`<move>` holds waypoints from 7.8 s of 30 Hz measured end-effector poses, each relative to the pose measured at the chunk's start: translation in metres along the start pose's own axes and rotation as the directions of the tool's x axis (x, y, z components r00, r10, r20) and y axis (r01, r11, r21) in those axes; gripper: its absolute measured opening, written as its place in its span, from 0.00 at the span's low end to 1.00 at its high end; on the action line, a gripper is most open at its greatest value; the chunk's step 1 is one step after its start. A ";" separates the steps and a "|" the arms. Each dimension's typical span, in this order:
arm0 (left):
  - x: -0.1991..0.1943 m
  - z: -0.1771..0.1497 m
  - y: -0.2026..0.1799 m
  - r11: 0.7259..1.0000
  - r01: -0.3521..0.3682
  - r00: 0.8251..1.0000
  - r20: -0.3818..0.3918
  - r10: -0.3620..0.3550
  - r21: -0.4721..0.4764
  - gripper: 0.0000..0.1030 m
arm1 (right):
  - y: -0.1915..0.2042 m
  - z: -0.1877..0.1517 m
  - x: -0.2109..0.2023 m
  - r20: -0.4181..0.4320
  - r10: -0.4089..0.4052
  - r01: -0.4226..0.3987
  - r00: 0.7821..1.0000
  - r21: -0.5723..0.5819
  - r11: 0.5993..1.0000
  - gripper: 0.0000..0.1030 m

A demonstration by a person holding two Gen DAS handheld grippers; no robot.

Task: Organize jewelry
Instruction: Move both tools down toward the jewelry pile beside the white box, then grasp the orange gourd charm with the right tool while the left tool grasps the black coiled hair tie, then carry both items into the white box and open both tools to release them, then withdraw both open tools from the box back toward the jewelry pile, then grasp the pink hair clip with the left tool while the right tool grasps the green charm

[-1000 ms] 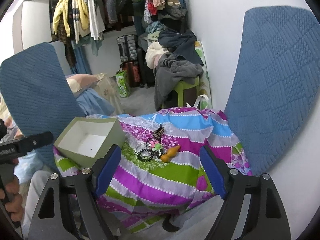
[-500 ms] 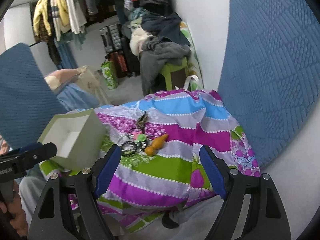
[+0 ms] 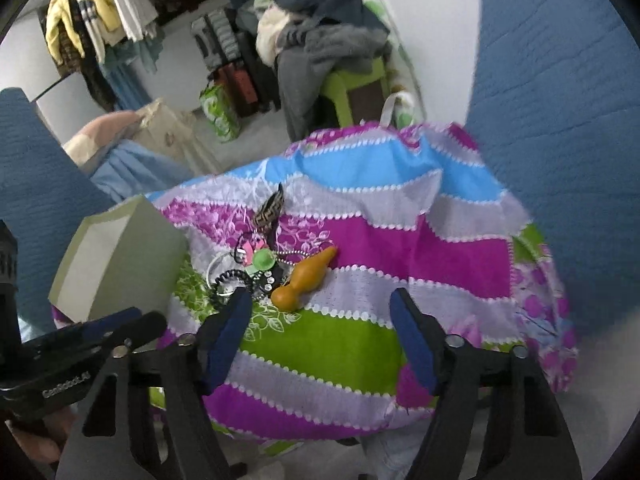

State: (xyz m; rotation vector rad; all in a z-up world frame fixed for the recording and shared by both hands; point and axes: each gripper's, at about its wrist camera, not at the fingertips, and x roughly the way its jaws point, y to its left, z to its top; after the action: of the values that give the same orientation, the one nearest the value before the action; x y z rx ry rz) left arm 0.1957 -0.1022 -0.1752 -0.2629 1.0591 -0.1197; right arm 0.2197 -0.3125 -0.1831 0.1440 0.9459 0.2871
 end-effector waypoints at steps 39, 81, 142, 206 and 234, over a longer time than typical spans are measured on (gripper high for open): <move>0.079 0.022 0.015 0.994 -0.091 0.995 -0.042 0.093 0.062 0.08 | 0.007 0.002 0.096 -0.162 -0.043 0.031 0.986 -0.077 0.997 0.29; -0.148 0.057 0.041 0.990 -0.008 0.963 0.268 -0.029 0.138 0.08 | 0.122 0.056 -0.102 0.209 -0.002 0.037 0.978 -0.161 0.986 0.29; -0.193 0.044 0.167 0.998 -0.061 0.958 0.280 0.054 0.014 0.64 | 0.255 0.047 -0.074 0.154 0.198 -0.133 0.968 -0.352 0.926 0.59; -0.045 0.014 -0.002 0.991 0.133 0.966 0.221 -0.133 0.017 0.49 | 0.022 -0.014 -0.008 0.178 0.118 -0.066 0.977 -0.278 0.958 0.59; 0.082 0.043 0.029 0.981 0.154 0.988 0.001 -0.155 -0.118 0.32 | 0.028 0.014 0.127 -0.115 0.275 -0.298 0.955 -0.325 0.898 0.32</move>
State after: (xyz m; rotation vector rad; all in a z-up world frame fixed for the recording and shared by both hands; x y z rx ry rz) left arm 0.2727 -0.0857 -0.2323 -0.4526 1.0551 -0.1987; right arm 0.2957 -0.2469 -0.2669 -0.0453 0.9260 0.7278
